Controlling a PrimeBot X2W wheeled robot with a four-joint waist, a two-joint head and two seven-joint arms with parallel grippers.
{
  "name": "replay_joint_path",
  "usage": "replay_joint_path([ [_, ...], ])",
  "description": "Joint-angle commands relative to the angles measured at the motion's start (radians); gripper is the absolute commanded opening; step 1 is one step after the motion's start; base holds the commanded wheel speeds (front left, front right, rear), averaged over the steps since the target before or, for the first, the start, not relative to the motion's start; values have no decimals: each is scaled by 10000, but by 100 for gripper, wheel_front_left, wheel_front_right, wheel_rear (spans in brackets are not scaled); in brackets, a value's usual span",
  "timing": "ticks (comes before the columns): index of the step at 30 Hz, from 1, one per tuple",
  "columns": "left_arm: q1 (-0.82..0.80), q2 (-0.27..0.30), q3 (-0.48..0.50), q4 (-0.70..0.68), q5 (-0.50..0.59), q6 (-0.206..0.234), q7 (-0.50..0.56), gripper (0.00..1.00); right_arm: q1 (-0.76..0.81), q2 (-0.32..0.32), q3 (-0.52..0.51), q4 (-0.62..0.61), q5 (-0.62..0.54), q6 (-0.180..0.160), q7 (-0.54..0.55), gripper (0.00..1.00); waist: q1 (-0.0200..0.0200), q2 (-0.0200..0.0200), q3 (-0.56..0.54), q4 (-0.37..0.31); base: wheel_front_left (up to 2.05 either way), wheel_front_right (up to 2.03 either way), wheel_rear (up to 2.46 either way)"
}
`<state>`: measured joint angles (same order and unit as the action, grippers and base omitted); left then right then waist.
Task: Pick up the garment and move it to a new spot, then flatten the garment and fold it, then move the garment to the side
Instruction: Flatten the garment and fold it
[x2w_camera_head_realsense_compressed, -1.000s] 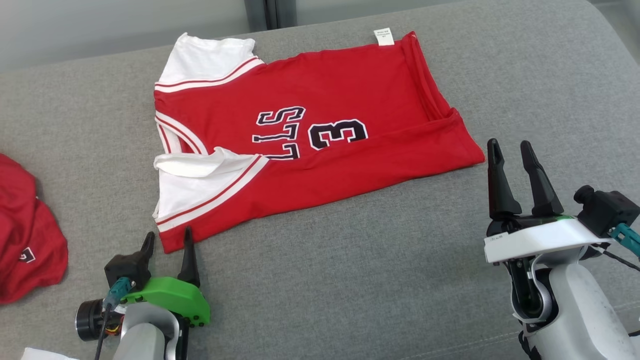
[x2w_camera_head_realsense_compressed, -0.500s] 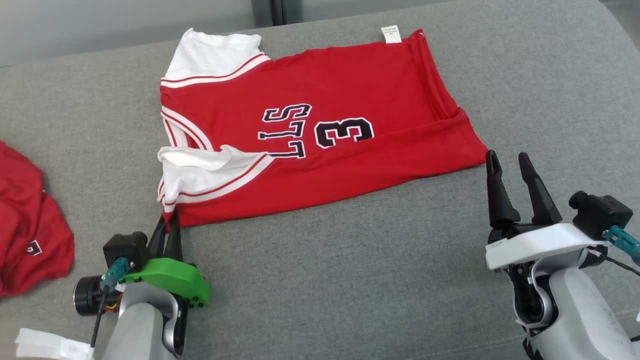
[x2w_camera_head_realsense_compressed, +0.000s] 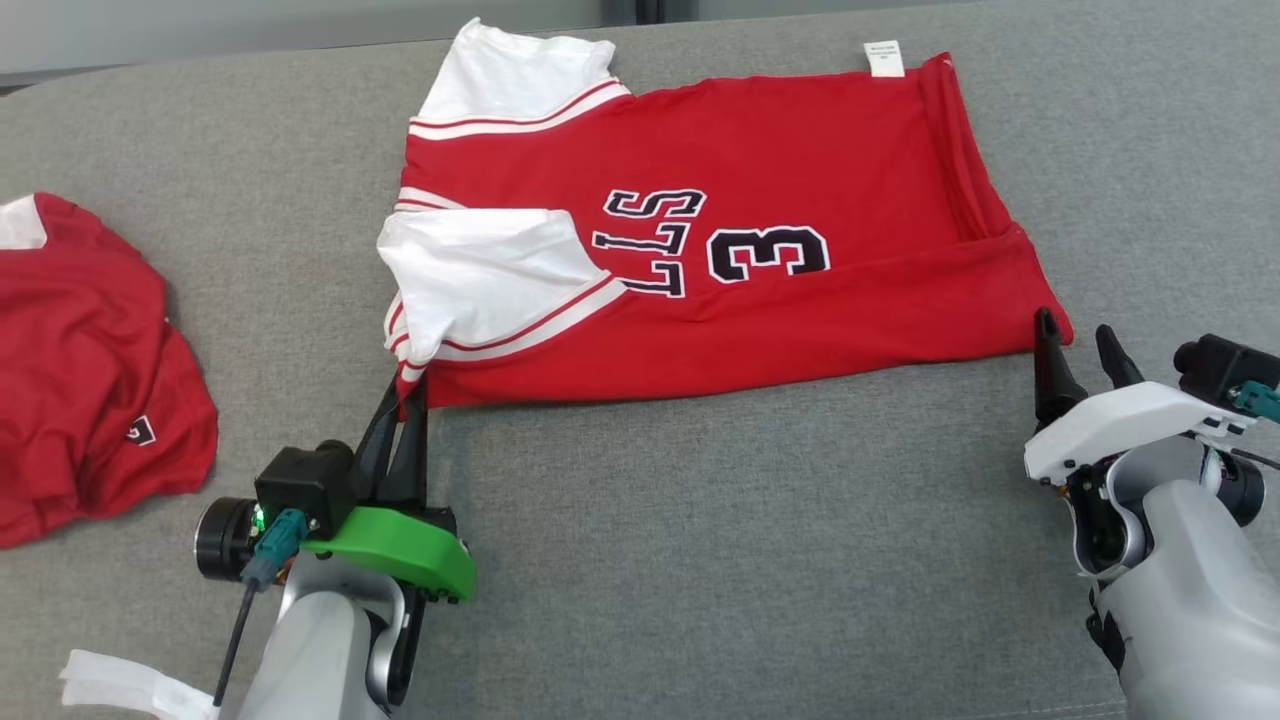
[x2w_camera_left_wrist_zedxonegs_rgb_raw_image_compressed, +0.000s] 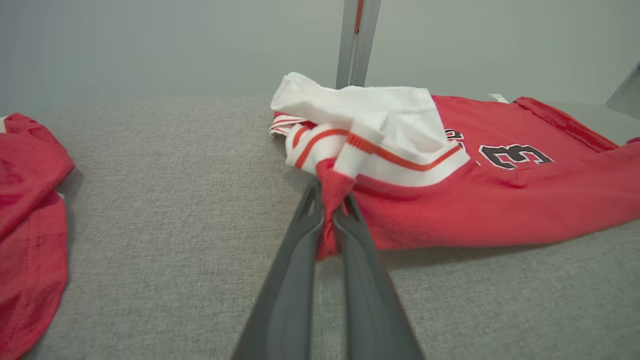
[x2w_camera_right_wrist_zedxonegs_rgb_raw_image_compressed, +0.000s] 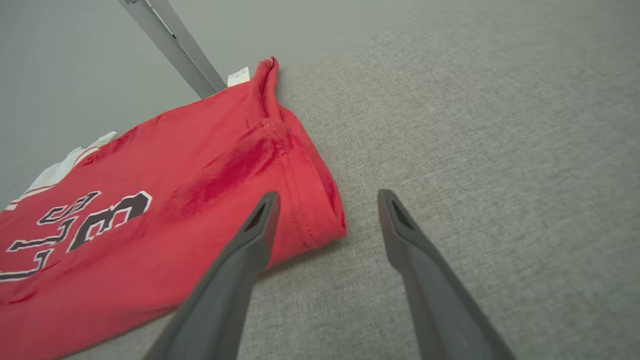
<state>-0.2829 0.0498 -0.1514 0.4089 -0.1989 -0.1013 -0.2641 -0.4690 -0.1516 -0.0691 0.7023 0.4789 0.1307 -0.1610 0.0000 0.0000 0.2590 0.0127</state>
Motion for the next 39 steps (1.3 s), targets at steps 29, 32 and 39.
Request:
replay_joint_path([
  [29,942,40,-111,830,-308,107,-2,0,-315,-745,1600,2095,-446,-7,-922,0,0,0,-1105,-130,0,0,0],
  [32,1260,60,-37,977,-431,62,-2,0,201,-713,1618,1786,-97,-9,-763,0,0,0,-1399,-220,0,0,0],
  [39,2054,137,-337,1098,-576,-103,22,0,1694,-805,1521,845,486,-9,-282,0,0,0,-1792,-306,0,0,0],
])
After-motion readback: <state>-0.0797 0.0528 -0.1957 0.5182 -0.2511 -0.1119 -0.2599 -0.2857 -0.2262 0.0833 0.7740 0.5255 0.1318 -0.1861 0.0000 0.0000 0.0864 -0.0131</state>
